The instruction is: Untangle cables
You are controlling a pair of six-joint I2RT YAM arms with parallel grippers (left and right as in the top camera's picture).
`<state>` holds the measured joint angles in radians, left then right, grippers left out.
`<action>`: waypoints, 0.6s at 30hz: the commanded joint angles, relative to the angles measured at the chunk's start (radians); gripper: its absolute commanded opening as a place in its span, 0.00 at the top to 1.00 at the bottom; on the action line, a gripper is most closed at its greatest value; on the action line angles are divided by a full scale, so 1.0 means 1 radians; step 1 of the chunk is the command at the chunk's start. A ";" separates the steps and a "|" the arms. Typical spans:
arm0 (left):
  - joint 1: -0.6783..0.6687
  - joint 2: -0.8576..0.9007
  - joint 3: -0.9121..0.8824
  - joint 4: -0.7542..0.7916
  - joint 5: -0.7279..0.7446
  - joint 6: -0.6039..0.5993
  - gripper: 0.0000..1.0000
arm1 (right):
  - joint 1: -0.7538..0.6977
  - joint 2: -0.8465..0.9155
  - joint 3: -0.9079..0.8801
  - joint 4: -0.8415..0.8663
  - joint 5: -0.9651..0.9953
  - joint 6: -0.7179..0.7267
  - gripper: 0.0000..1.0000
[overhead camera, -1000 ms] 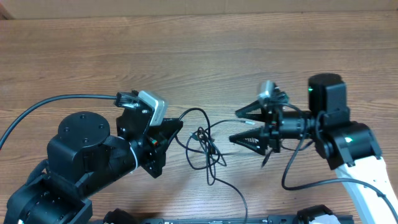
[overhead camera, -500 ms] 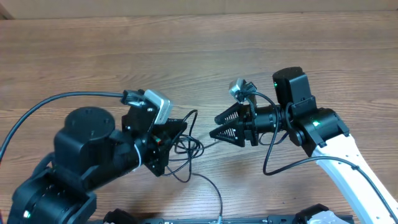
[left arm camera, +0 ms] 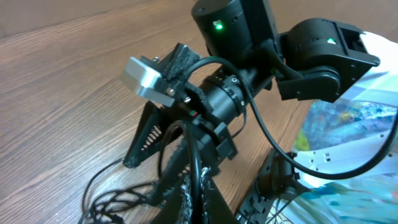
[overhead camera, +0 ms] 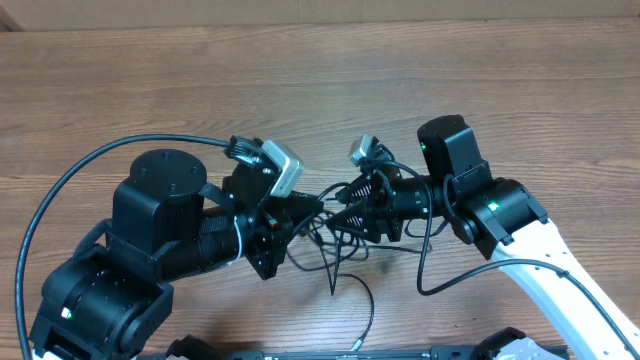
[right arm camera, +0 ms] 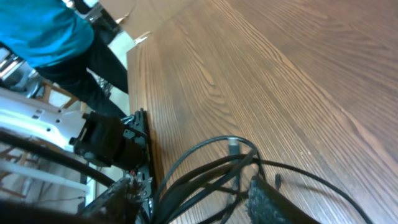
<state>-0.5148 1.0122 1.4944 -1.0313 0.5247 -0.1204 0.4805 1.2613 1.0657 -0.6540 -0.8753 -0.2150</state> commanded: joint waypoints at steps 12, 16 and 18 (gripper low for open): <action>0.004 -0.013 0.009 0.010 -0.141 -0.027 0.96 | 0.024 -0.008 0.018 -0.143 0.079 -0.018 0.66; 0.004 -0.013 0.009 0.010 -0.141 -0.034 0.96 | 0.024 -0.008 0.018 -0.144 0.078 -0.018 0.81; 0.004 -0.013 0.009 0.009 -0.139 -0.034 0.96 | 0.024 -0.008 0.018 -0.135 0.078 -0.018 0.84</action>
<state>-0.5148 1.0122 1.4944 -1.0317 0.4011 -0.1390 0.5041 1.2613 1.0657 -0.7971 -0.8101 -0.2253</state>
